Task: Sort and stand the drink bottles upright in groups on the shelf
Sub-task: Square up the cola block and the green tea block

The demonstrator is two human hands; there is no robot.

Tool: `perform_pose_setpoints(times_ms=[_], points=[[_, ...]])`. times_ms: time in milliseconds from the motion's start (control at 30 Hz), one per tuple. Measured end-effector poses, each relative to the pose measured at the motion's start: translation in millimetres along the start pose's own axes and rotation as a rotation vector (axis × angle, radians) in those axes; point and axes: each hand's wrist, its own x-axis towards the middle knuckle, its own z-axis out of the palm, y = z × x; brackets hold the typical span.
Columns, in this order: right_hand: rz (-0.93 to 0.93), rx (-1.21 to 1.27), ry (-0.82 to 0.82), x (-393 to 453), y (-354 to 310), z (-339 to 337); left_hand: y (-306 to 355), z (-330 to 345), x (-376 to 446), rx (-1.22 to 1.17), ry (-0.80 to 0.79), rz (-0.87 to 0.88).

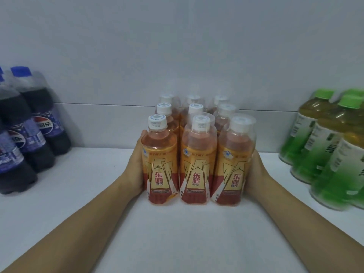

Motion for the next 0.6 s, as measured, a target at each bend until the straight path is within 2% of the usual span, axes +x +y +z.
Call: perform_pose_setpoints(times_ms=[400,500,600], points=[[-0.010,-0.034,-0.021,1.8,-0.3,0.6,1.2,9.5,-2.9,0.001,0.007,0.032],[-0.073,-0.084,-0.070,-8.1,-5.0,3.5,1.9,12.0,-13.0,0.073,-0.016,0.046],[-0.231,-0.268,0.013,-24.5,-22.3,6.0,18.6,1.9,-27.6,0.290,-0.125,0.062]])
